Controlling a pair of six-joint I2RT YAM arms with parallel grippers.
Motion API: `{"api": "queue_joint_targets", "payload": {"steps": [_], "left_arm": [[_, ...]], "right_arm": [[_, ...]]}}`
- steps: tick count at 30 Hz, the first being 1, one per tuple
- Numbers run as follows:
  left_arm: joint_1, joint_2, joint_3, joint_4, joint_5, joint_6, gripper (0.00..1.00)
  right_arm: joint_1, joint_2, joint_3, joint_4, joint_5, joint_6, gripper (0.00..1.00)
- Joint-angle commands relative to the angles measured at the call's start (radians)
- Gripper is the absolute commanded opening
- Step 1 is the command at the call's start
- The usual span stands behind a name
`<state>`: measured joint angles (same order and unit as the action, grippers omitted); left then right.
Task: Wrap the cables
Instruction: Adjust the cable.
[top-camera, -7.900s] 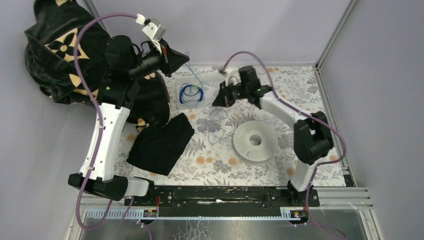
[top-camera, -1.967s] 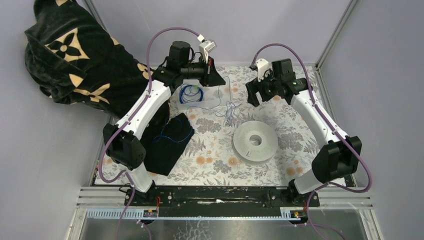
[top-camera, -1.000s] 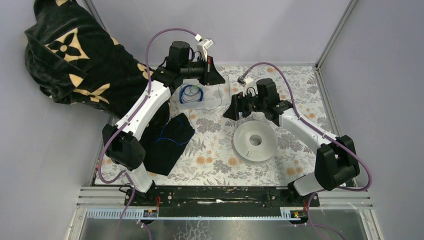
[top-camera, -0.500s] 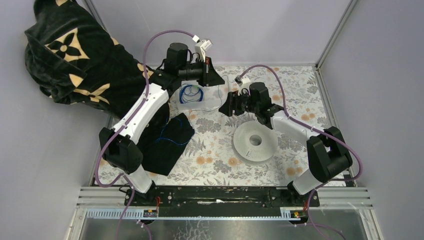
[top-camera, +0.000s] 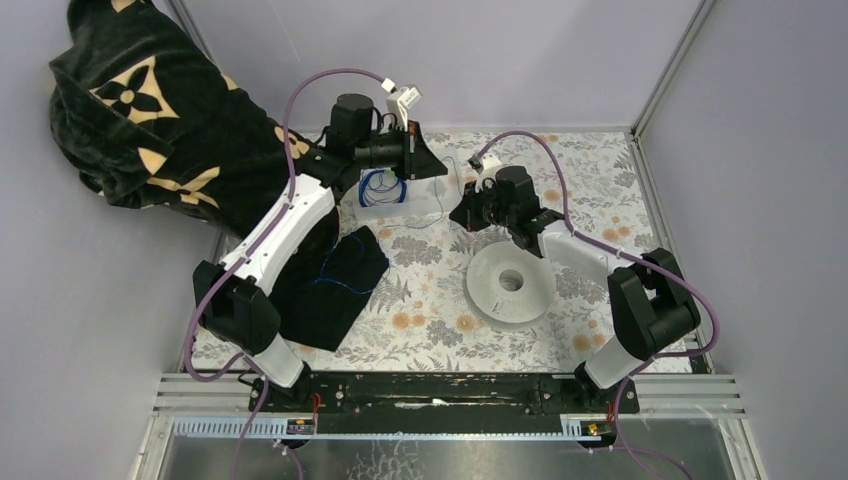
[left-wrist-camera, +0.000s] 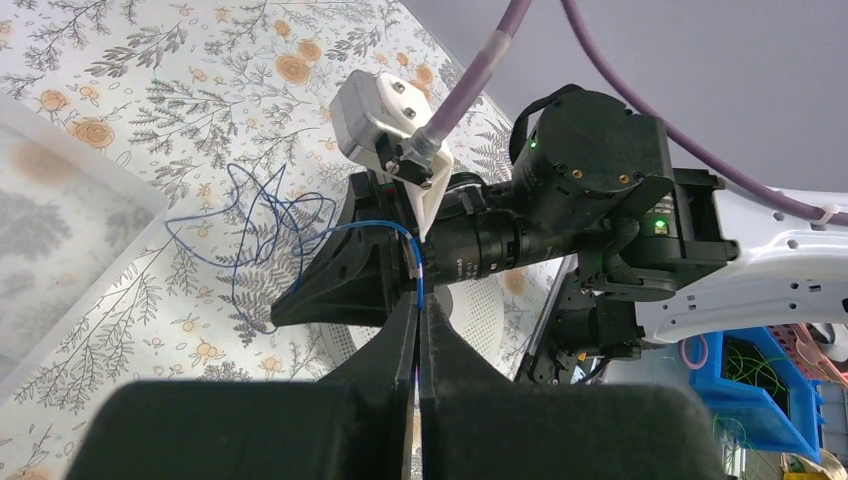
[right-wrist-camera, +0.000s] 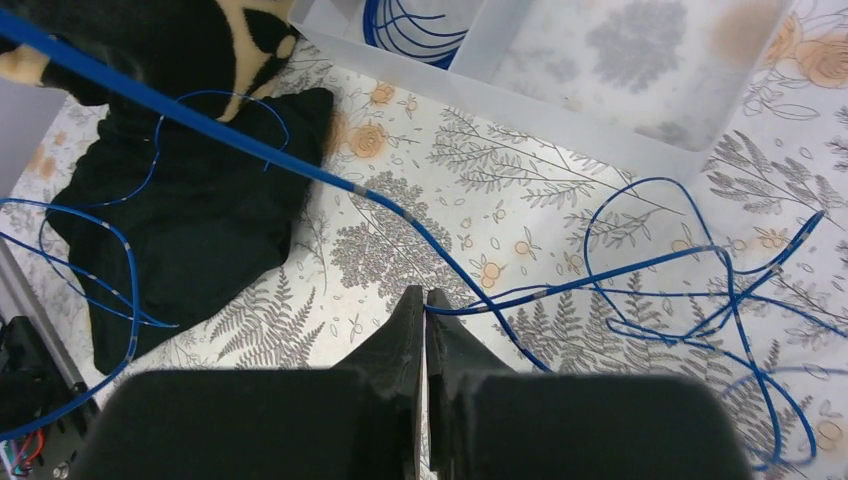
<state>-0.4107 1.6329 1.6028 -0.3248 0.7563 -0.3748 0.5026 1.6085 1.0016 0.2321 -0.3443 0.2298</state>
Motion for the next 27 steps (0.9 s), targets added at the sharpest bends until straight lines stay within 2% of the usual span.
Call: {"api": "queue_joint_targets", "payload": {"steps": [1, 7, 14, 21, 27], "left_arm": [[0.011, -0.047, -0.015, 0.073, -0.042, 0.003, 0.0], [0.103, -0.091, 0.018, 0.011, -0.14, 0.1, 0.0], [0.256, -0.111, 0.109, -0.18, -0.292, 0.364, 0.0], [0.354, -0.155, 0.135, -0.244, -0.427, 0.533, 0.0], [0.396, -0.184, 0.128, -0.215, -0.517, 0.587, 0.0]], "right_arm": [[0.0, -0.099, 0.051, -0.047, 0.06, -0.131, 0.0], [-0.047, -0.236, 0.094, -0.319, 0.13, -0.38, 0.0], [-0.273, -0.329, 0.214, -0.573, 0.096, -0.468, 0.0], [-0.501, -0.264, 0.391, -0.72, 0.089, -0.529, 0.0], [-0.671, -0.16, 0.517, -0.74, 0.105, -0.539, 0.0]]}}
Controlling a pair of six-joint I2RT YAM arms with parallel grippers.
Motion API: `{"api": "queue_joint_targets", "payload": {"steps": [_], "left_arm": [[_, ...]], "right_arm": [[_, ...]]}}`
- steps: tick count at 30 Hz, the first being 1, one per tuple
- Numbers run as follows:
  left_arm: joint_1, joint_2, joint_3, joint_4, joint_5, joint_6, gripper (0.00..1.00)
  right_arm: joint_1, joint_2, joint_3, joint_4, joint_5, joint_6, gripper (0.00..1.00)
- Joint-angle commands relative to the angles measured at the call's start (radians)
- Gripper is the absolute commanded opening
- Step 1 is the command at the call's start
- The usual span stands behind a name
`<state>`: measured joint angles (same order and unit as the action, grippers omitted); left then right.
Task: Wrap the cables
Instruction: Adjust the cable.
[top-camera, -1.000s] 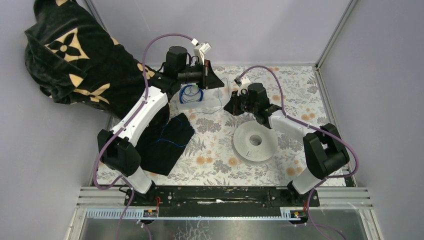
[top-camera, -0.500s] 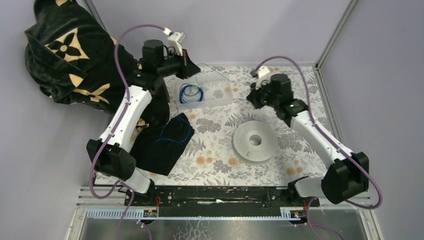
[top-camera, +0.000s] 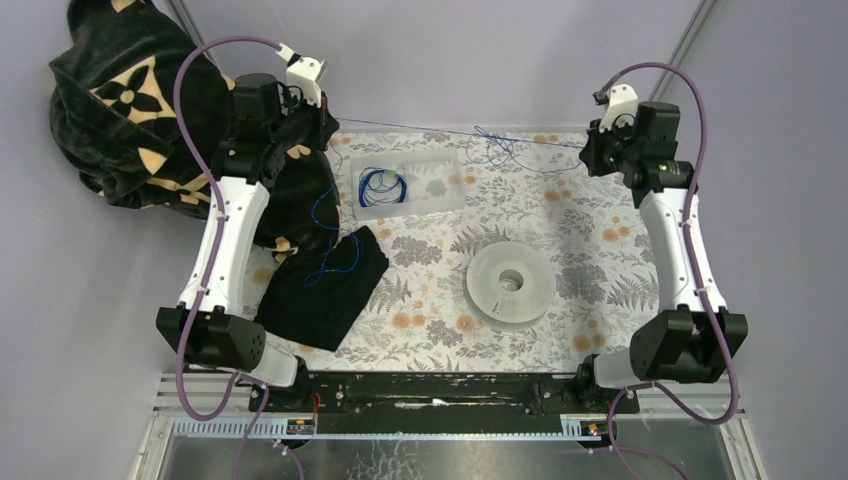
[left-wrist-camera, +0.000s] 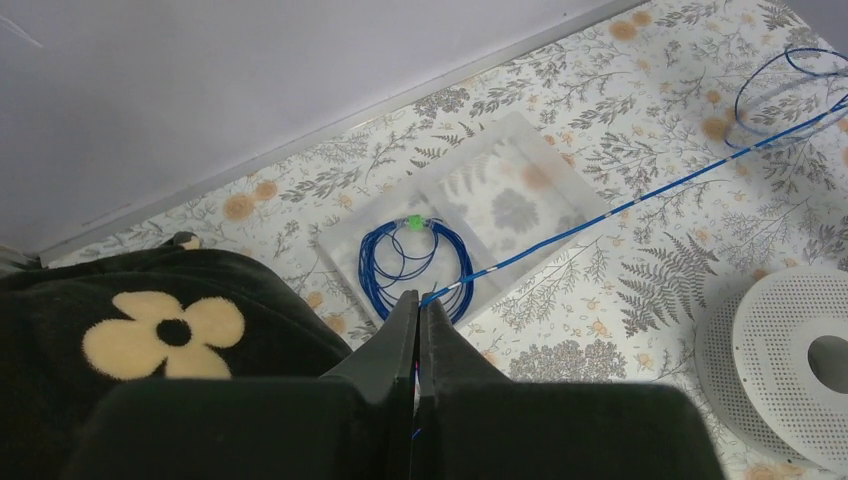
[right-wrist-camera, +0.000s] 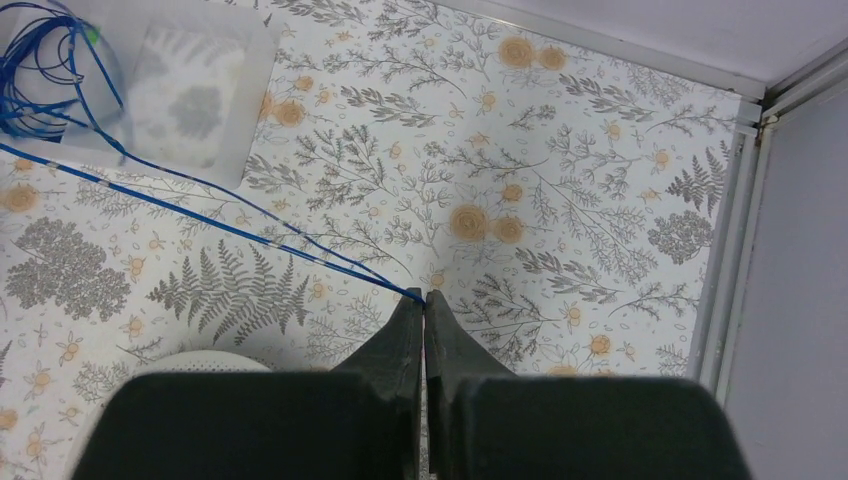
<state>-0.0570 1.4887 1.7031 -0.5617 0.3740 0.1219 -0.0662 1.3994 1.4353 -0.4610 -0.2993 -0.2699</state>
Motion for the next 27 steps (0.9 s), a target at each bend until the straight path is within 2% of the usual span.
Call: {"api": "queue_joint_targets", "payload": {"steps": [1, 5, 10, 13, 16, 20, 25, 27], "left_arm": [[0.049, -0.041, 0.026, 0.028, -0.144, 0.096, 0.0], [0.082, -0.042, 0.018, 0.047, -0.155, 0.11, 0.0], [0.107, -0.047, 0.004, 0.069, -0.149, 0.123, 0.0], [0.109, -0.055, -0.014, 0.072, -0.035, 0.108, 0.0], [0.108, -0.054, -0.006, 0.065, 0.116, 0.053, 0.0], [0.109, -0.054, 0.044, 0.06, 0.264, -0.047, 0.0], [0.109, -0.063, 0.064, 0.113, 0.577, -0.225, 0.0], [0.109, -0.068, 0.059, 0.155, 0.643, -0.298, 0.0]], "right_arm": [[-0.129, 0.064, 0.096, -0.042, 0.066, -0.042, 0.0], [-0.213, 0.112, 0.142, -0.037, 0.093, -0.059, 0.0], [-0.23, 0.104, 0.11, 0.041, 0.245, -0.194, 0.0], [-0.229, 0.057, 0.067, 0.065, 0.185, -0.287, 0.0], [-0.23, 0.031, 0.045, 0.078, 0.139, -0.302, 0.04], [-0.23, 0.091, 0.075, 0.096, 0.308, -0.297, 0.07], [-0.23, 0.166, 0.078, 0.147, 0.49, -0.327, 0.09], [-0.23, 0.18, 0.059, 0.187, 0.535, -0.346, 0.11]]}}
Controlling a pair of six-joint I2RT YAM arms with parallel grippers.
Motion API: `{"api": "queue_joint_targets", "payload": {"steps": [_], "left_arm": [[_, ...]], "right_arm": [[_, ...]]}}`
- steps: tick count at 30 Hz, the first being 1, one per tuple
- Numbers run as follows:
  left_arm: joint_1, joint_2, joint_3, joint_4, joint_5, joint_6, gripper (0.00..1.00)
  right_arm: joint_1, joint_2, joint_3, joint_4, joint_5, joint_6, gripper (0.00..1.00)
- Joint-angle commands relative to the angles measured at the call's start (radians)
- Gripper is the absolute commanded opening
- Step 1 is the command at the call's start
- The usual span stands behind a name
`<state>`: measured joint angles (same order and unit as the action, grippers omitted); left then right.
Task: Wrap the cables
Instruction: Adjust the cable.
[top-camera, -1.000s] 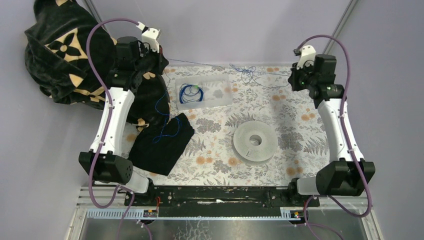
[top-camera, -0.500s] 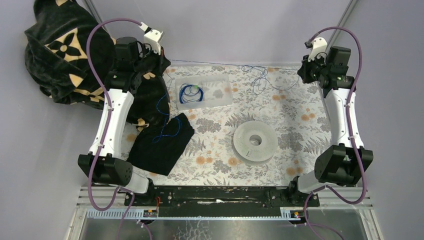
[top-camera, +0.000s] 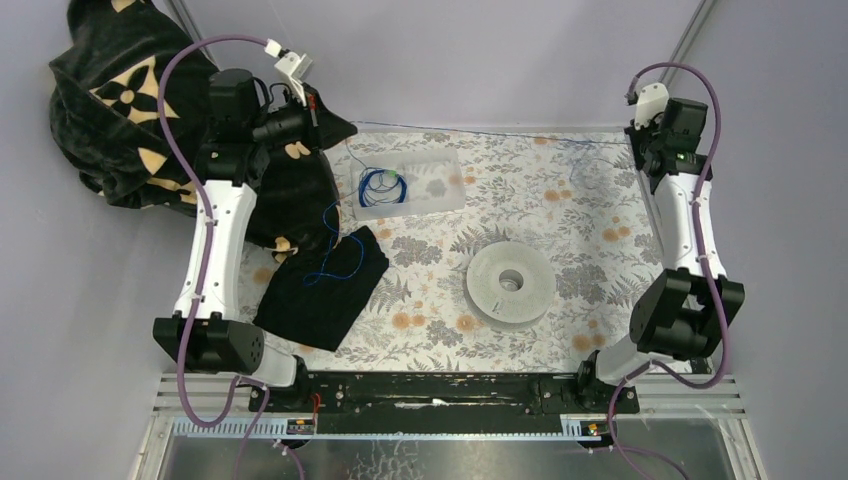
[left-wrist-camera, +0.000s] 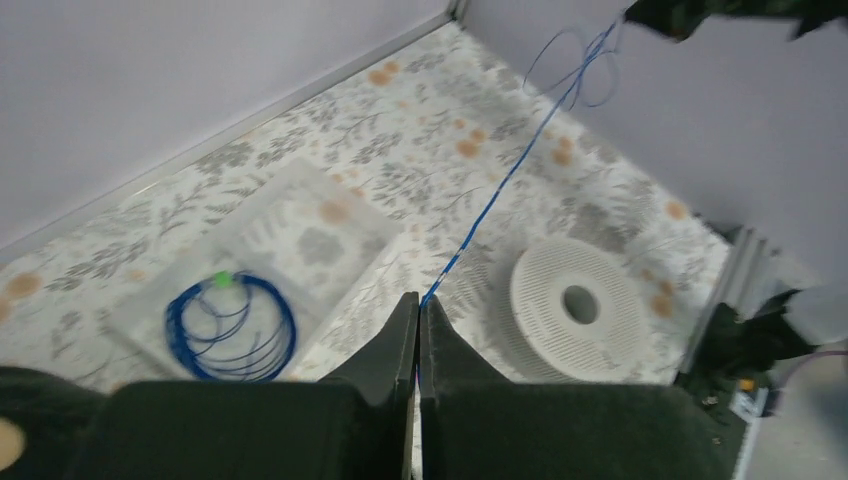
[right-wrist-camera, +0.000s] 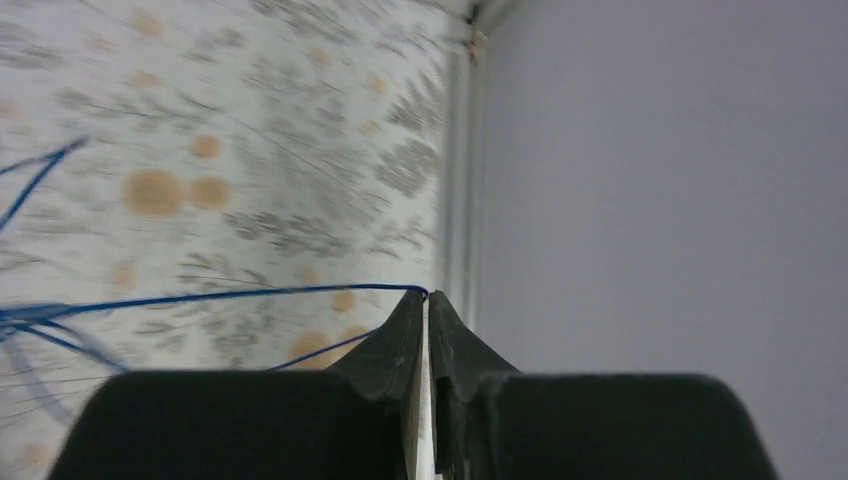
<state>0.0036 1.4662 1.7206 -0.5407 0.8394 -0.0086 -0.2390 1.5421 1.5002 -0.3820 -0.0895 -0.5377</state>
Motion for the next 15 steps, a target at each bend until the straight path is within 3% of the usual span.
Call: {"api": "queue_joint_targets", "payload": {"steps": [1, 9, 15], "left_arm": [[0.048, -0.048, 0.042, 0.153, 0.197, -0.193, 0.0], [0.137, -0.053, 0.079, 0.278, 0.269, -0.361, 0.0], [0.33, -0.042, 0.156, 0.312, 0.257, -0.417, 0.0]], "right_arm": [[-0.058, 0.044, -0.013, 0.125, 0.348, -0.09, 0.12], [-0.06, 0.08, -0.098, 0.294, 0.481, -0.213, 0.24], [-0.065, 0.082, -0.146, 0.329, 0.475, -0.229, 0.28]]}}
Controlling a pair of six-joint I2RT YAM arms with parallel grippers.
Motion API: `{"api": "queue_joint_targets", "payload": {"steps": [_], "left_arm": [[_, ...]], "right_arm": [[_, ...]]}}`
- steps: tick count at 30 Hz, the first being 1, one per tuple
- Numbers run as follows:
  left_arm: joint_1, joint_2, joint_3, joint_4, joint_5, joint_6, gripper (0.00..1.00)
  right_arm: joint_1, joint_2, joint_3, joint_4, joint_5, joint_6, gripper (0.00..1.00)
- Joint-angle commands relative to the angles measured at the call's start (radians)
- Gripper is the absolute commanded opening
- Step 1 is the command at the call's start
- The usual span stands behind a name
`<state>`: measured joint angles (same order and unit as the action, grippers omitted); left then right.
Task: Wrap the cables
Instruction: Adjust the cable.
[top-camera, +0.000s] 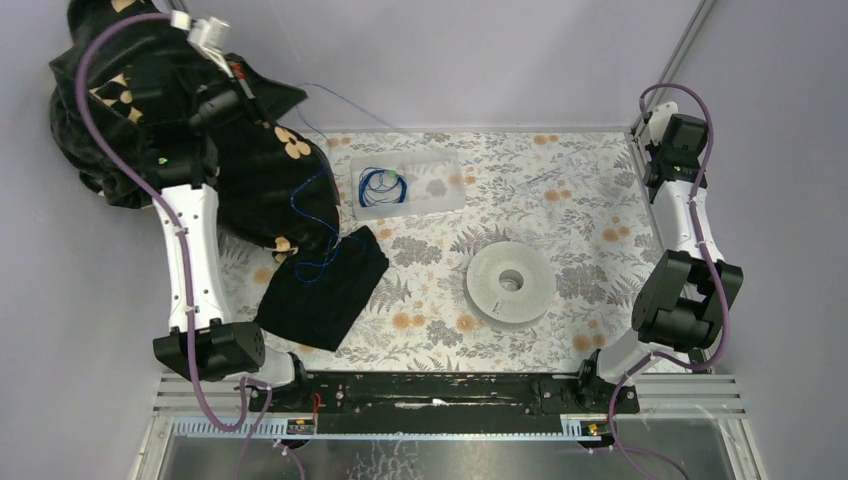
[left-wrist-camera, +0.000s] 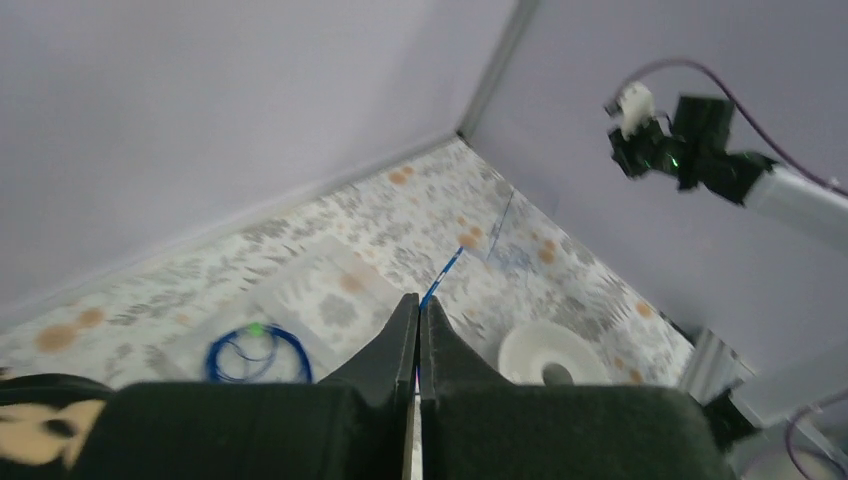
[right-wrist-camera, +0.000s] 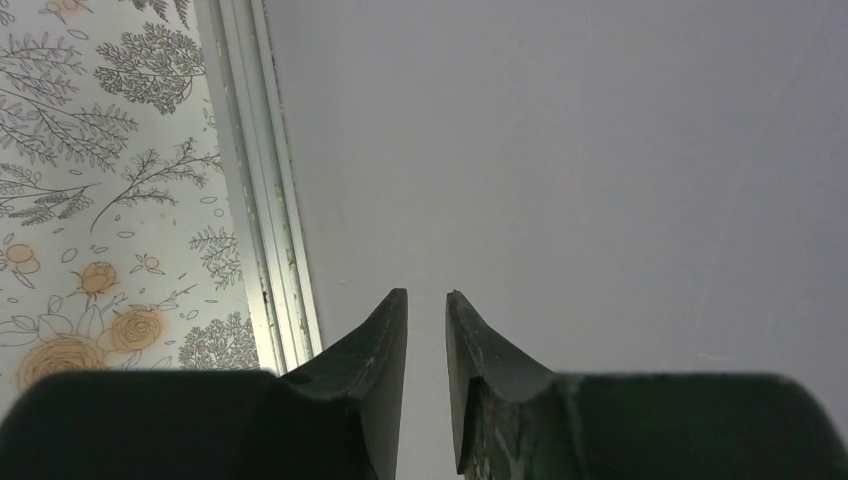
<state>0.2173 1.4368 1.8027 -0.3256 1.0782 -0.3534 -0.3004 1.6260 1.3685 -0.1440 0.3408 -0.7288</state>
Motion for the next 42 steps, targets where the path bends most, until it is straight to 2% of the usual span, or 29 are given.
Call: {"api": "queue_joint_targets", "payload": {"steps": [1, 4, 6, 9, 13, 17, 21, 26, 30, 36, 42], "left_arm": [[0.145, -0.012, 0.086, 0.097, 0.013, -0.069, 0.0], [0.204, -0.006, 0.102, 0.091, 0.021, -0.077, 0.0], [0.203, -0.014, 0.069, 0.099, 0.048, -0.095, 0.0], [0.168, -0.048, -0.027, 0.197, 0.079, -0.156, 0.0], [0.06, -0.057, -0.031, 0.133, 0.043, -0.105, 0.0], [-0.102, -0.038, 0.035, 0.067, -0.025, -0.08, 0.0], [-0.243, 0.0, 0.12, 0.013, -0.09, -0.085, 0.0], [-0.328, 0.025, 0.153, 0.015, -0.144, -0.133, 0.0], [-0.352, 0.026, 0.153, 0.054, -0.161, -0.192, 0.0], [-0.352, 0.031, 0.135, 0.161, -0.13, -0.351, 0.0], [-0.353, 0.035, 0.114, 0.21, -0.11, -0.435, 0.0]], "right_arm": [[-0.005, -0.003, -0.016, 0.088, 0.035, -0.035, 0.28], [-0.007, -0.003, -0.006, 0.049, -0.01, -0.004, 0.29], [-0.007, -0.008, 0.018, -0.036, -0.119, 0.05, 0.31], [-0.005, -0.031, 0.056, -0.196, -0.454, 0.148, 0.39], [0.042, -0.03, 0.116, -0.373, -0.928, 0.262, 0.52], [0.215, -0.042, 0.094, -0.308, -1.136, 0.355, 0.62], [0.348, -0.02, 0.023, -0.043, -1.388, 0.576, 0.73], [0.587, 0.052, -0.019, 0.147, -1.385, 0.665, 0.86], [0.67, 0.12, -0.135, 0.494, -1.378, 0.88, 0.9], [0.753, 0.231, -0.194, 0.757, -1.341, 1.028, 0.94], [0.81, 0.308, -0.146, 0.75, -1.273, 1.033, 0.93]]}}
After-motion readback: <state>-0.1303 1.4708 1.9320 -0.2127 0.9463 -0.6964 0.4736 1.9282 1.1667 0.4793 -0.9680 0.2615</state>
